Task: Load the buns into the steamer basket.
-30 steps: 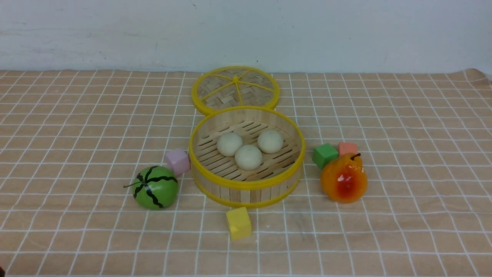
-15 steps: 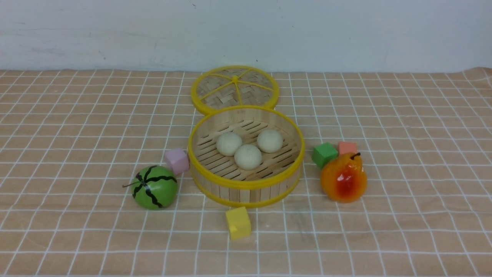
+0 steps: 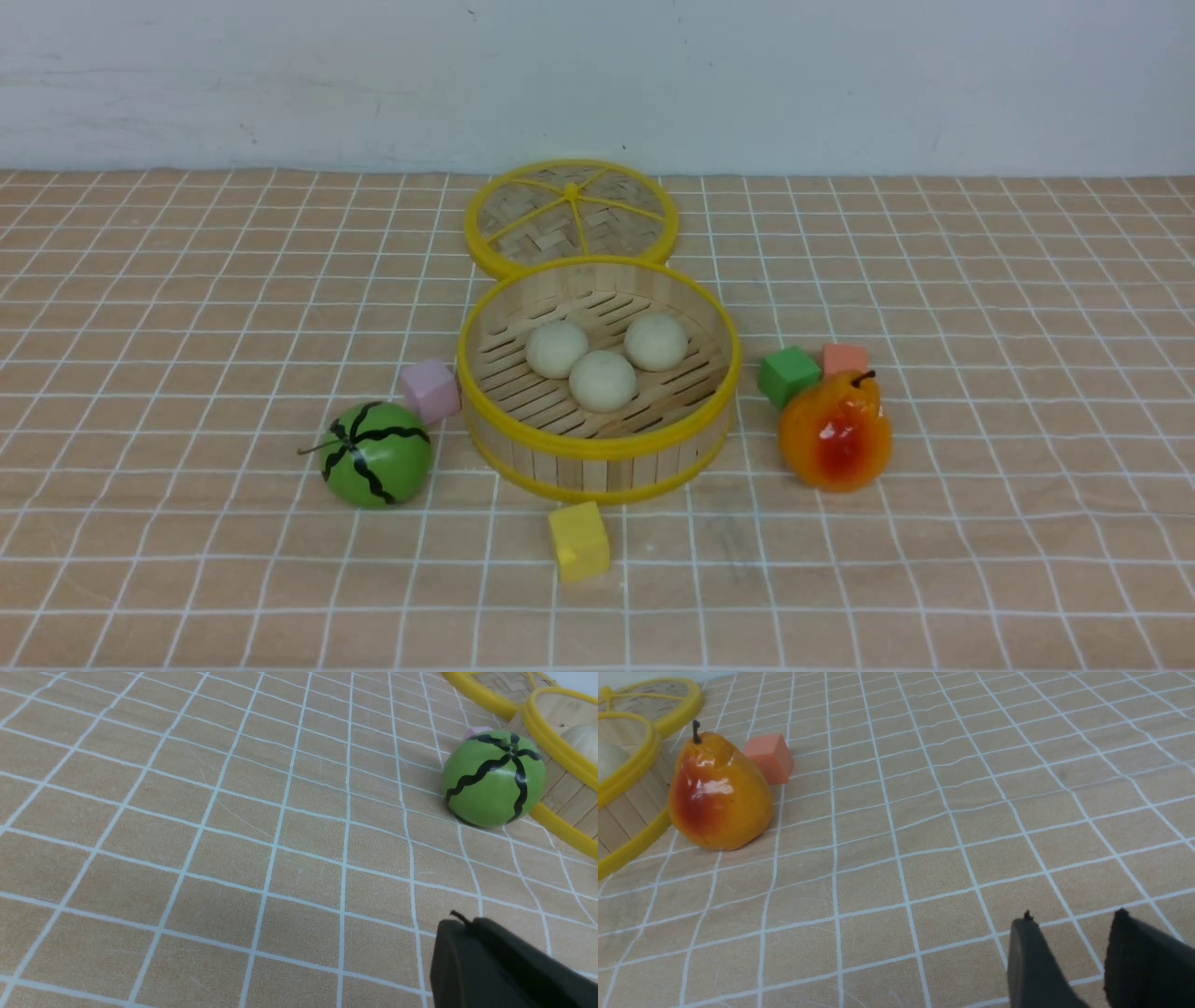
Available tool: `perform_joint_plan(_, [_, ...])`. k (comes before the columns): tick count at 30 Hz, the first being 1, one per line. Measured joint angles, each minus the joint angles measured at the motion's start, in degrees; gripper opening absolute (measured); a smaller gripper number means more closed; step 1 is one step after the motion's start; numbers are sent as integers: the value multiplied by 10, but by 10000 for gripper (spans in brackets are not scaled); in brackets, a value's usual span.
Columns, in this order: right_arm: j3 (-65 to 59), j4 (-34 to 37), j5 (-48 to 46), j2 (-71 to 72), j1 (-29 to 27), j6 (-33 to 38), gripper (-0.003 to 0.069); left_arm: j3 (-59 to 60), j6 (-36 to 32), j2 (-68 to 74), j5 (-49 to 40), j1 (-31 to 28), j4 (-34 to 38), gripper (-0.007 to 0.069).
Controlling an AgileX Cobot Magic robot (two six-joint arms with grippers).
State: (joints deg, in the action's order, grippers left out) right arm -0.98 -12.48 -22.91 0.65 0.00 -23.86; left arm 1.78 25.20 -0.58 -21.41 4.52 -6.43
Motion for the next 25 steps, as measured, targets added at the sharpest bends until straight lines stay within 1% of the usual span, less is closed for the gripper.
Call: perform_joint_plan(25, [0, 0, 0, 0, 0, 0, 241, 0, 0, 0, 1, 0, 0, 18])
